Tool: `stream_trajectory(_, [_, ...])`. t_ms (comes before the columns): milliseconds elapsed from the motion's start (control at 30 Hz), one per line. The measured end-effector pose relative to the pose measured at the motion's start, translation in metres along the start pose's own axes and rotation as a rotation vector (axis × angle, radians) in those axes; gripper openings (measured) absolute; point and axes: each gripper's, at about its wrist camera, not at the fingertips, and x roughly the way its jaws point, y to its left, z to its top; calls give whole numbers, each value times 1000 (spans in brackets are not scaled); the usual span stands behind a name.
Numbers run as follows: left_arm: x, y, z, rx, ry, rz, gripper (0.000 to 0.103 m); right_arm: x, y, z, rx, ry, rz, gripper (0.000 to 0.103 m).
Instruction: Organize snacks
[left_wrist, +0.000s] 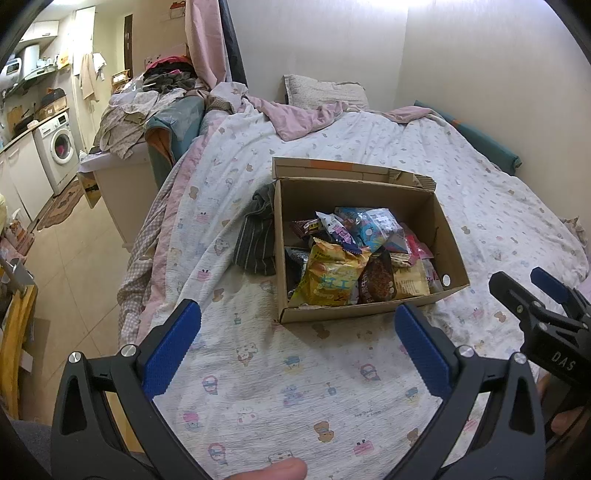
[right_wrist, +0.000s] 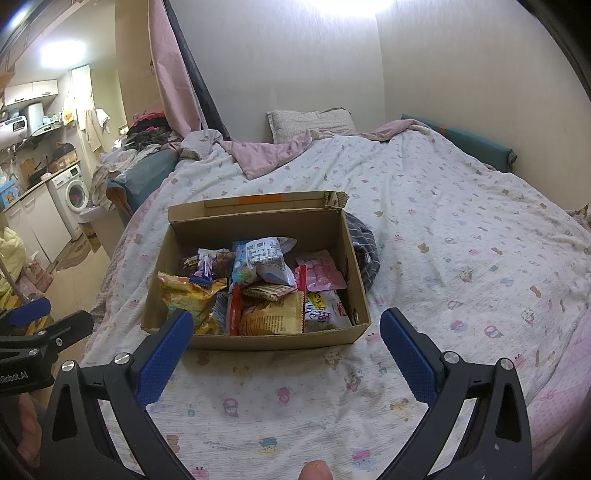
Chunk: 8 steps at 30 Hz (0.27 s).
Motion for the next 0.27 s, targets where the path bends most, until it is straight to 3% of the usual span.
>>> stream_trajectory(267, [1, 2, -1, -13, 11, -13, 103, 0, 0, 0, -4, 1, 1, 103])
